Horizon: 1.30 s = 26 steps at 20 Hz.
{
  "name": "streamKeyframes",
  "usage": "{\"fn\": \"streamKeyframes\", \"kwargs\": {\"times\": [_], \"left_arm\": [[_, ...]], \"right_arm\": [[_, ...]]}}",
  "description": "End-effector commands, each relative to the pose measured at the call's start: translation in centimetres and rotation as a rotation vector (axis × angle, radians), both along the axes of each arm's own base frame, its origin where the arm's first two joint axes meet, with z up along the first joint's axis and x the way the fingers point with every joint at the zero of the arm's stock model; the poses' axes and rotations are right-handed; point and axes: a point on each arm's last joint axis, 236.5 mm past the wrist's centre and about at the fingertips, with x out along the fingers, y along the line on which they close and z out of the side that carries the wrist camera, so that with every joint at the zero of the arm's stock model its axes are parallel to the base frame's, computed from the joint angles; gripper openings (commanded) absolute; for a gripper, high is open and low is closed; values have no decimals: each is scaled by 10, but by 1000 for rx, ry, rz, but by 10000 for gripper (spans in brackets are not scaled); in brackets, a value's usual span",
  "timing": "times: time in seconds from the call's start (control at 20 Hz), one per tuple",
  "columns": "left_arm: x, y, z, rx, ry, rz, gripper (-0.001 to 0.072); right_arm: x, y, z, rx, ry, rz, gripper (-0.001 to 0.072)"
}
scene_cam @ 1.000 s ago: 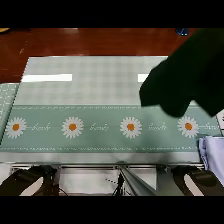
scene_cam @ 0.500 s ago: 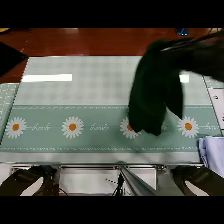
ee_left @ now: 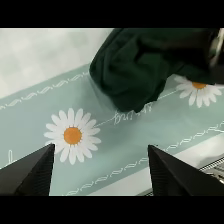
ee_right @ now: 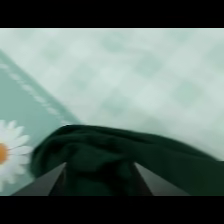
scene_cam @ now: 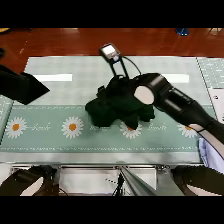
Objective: Fold the shirts.
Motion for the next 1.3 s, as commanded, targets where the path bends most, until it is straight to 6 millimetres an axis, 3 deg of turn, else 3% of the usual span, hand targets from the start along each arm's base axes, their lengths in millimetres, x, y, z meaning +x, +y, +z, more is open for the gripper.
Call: {"fn": "streamKeyframes", "kwargs": {"times": [0.0, 0.15, 0.3, 0.4, 0.45, 0.6, 0.75, 1.0, 1.25], "left_arm": [[5, -1, -43, 20, 79, 11, 715], [6, -6, -98, 19, 168, 19, 716], [-1, -27, -153, -66, 260, 22, 716], [-6, -46, -180, -156, 297, 24, 716], [-6, -55, -189, -200, 304, 24, 716], [0, -75, -203, -275, 306, -1, 716], [10, -91, -227, -262, 321, -6, 716], [15, -111, -272, -223, 377, -11, 716], [45, -126, -275, -299, 305, 68, 716]], "right_arm": [[34, -79, 30, -103, -98, -126, 496], [53, -207, 71, -233, -169, -346, 496], [47, -327, 76, -324, -104, -562, 496], [37, -377, 61, -299, -5, -652, 497], [34, -391, 53, -257, 39, -676, 497], [35, -407, 37, -68, 140, -713, 499], [40, -397, 16, 49, 236, -672, 524], [38, -381, -30, 87, 413, -602, 549], [41, -381, -62, 92, 502, -589, 548]]}}
